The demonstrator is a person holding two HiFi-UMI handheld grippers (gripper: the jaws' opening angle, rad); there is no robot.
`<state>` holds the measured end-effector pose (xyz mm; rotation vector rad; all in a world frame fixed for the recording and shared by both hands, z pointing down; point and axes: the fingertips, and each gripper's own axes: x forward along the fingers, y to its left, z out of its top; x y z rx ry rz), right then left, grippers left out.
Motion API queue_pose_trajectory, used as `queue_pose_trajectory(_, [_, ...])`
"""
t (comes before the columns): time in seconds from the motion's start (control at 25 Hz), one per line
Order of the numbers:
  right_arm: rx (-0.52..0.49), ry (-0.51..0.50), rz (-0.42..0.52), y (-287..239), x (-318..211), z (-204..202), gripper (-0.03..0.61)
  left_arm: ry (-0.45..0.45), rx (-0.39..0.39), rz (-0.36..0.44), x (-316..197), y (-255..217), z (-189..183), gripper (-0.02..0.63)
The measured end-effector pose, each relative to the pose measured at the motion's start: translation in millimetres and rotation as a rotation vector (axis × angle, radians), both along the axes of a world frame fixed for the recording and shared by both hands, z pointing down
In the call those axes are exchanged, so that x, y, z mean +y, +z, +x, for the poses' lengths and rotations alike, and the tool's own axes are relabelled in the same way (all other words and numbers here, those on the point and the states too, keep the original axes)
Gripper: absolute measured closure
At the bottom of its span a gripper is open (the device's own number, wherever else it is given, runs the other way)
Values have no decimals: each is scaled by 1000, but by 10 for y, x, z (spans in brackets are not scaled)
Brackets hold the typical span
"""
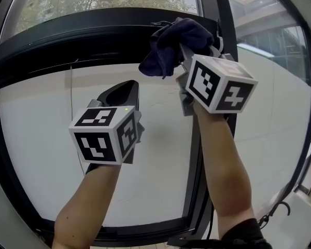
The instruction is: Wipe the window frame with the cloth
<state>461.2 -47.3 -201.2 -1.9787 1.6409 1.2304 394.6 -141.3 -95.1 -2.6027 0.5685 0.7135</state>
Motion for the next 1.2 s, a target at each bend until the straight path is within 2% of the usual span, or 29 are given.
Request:
queue_pose_trajectory(0.36, [-38, 42, 26, -10, 307, 438, 528, 46, -19, 15, 274, 21, 394, 620])
queue_pose_trajectory(0.6, [-67, 71, 26, 11, 432, 671, 528, 59, -17, 15, 348, 34, 516, 620])
queue_pose_trajectory(0.84, [-81, 123, 15, 16, 534, 783, 528, 91, -35, 23, 524, 74, 705, 620])
queue_pose_trajectory(0.92, [-97, 108, 29, 30, 615, 845, 528, 102, -47, 24, 577, 101, 758, 620])
queue_pose_trajectory(1.04, [-65, 79, 34, 66, 714, 810, 528, 111, -33, 11, 614, 86, 758, 620])
queue_pose_trajectory(1.2, [-47, 86, 30, 129, 848, 760, 528, 125, -24, 9, 706, 69, 767, 620])
